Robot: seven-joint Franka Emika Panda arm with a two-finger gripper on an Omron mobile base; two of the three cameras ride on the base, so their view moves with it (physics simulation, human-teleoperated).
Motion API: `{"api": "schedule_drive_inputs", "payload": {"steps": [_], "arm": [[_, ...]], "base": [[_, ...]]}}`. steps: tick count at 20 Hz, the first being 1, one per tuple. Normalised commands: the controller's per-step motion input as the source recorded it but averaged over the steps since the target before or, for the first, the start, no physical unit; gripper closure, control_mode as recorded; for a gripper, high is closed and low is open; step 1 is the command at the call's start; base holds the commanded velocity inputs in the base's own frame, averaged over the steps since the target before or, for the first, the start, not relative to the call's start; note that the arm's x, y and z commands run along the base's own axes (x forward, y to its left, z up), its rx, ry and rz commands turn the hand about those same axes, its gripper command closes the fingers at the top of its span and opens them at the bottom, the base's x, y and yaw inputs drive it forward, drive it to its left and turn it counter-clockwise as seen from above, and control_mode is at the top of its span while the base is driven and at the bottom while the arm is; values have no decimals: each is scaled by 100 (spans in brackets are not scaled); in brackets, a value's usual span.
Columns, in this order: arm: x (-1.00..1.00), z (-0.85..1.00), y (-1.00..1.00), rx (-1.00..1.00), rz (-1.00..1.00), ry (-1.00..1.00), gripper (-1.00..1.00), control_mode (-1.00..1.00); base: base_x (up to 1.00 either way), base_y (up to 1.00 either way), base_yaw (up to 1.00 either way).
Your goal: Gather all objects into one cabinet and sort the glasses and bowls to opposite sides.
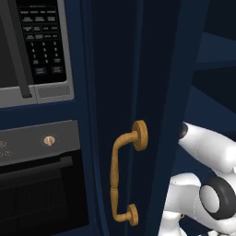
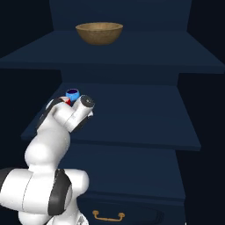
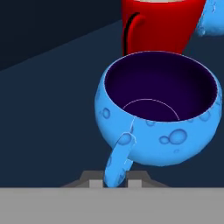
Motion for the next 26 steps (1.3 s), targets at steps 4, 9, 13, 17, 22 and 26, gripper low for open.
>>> {"api": "schedule_drive_inputs", "payload": {"steps": [4,9,13,17,22,26], "arm": [[0,0,46,0,14,10,100,-100],[-21,0,14,0,7,1,100,-100],[-60,-3,1,0,5,0,100,-100],[-39,-2,21,0,3,0,100,-100],[11,0,11,0,0,-3,100,-100],[24,-6,0,0,0,-4,100,-100]], "base": [[0,0,0],[0,0,0],[0,0,0],[0,0,0],[0,0,0],[0,0,0]]}}
